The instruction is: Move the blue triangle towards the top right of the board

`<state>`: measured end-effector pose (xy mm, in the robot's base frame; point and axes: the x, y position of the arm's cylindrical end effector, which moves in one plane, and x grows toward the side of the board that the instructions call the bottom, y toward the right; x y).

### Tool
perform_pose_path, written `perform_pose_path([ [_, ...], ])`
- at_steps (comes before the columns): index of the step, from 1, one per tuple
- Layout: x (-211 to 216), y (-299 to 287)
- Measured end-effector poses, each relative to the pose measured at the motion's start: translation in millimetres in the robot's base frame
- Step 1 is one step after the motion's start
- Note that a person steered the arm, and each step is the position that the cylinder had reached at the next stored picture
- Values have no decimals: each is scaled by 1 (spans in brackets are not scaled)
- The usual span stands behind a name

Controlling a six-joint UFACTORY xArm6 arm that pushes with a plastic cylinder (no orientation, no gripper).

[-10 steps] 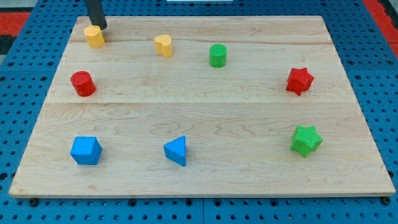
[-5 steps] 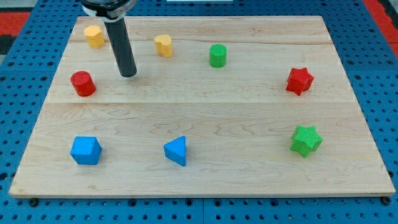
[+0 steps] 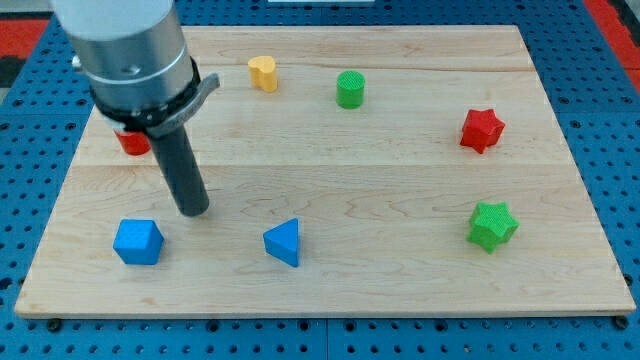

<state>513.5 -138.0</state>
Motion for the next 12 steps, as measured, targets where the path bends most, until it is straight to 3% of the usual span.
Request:
perform_pose_path([
  [2, 41, 55],
  [5, 54, 127],
  [8, -44, 193],
  [12, -167, 188],
])
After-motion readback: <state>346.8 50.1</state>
